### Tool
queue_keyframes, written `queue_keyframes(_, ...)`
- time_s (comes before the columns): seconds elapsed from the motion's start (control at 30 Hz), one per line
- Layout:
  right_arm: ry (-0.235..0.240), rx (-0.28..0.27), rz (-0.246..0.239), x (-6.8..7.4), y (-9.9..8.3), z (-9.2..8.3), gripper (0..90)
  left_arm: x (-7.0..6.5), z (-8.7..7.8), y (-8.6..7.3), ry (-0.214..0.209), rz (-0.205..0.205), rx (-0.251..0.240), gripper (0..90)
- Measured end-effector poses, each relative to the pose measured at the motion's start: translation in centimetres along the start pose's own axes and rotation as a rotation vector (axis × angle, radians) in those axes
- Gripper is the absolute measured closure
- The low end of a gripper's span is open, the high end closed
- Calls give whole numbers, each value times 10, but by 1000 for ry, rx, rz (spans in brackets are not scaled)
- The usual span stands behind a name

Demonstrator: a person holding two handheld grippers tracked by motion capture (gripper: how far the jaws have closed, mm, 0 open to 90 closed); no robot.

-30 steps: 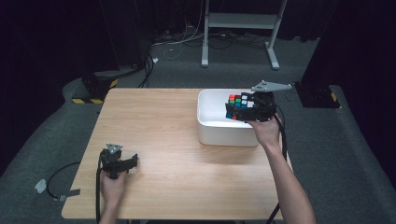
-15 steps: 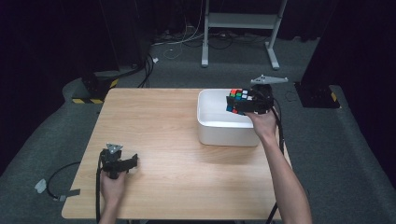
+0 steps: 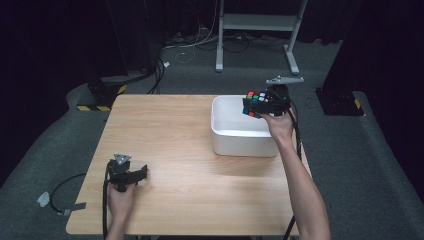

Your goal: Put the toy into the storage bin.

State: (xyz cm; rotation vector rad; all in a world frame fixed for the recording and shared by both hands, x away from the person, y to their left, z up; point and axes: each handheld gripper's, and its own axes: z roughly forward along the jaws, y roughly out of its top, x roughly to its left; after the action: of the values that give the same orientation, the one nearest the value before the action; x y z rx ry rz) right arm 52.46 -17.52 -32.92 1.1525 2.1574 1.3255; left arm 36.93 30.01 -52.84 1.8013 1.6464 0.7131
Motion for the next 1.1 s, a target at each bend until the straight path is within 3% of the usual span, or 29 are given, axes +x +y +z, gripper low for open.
queue_keyframes(0.3,-29,25,17,-8,6,12,199,0,0,0,0,0,0,152)
queue_keyframes(0.7,-61,43,4,-12,18,27,199,0,0,0,-1,0,0,152)
queue_keyframes(1.1,-83,94,-5,-15,19,44,199,0,0,0,-1,1,0,153)
